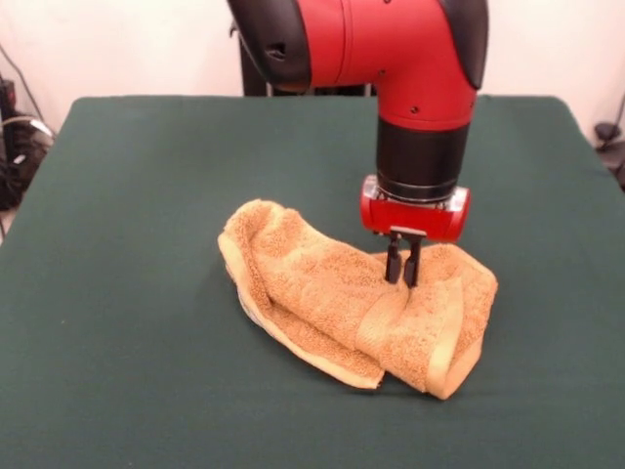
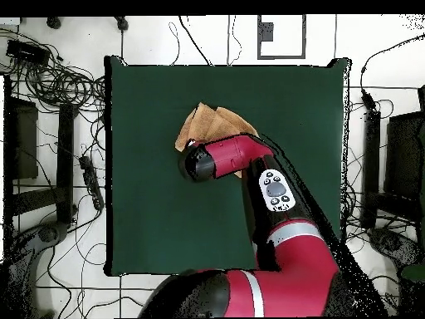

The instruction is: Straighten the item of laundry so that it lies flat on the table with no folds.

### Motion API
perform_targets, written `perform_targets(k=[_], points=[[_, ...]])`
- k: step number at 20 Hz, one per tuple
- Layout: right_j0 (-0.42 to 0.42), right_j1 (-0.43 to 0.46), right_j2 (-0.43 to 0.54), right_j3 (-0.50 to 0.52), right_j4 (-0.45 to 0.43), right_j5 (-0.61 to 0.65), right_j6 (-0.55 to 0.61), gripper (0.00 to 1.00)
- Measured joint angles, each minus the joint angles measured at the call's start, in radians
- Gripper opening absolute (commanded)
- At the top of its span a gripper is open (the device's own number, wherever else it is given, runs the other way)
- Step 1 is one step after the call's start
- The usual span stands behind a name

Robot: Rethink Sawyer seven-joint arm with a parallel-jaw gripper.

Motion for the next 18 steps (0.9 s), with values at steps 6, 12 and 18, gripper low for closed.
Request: perform_targets(k=[6,12,18], points=[[0.012,-0.020,-0.011,0.014,-0.001,-0.001,0.000,0.00],[0.012,-0.161,-0.018,0.123,0.048,-0.001,0.000,0.00],[-0.011,-0.306,-0.018,0.251,0.112,-0.001,0.000,0.00]])
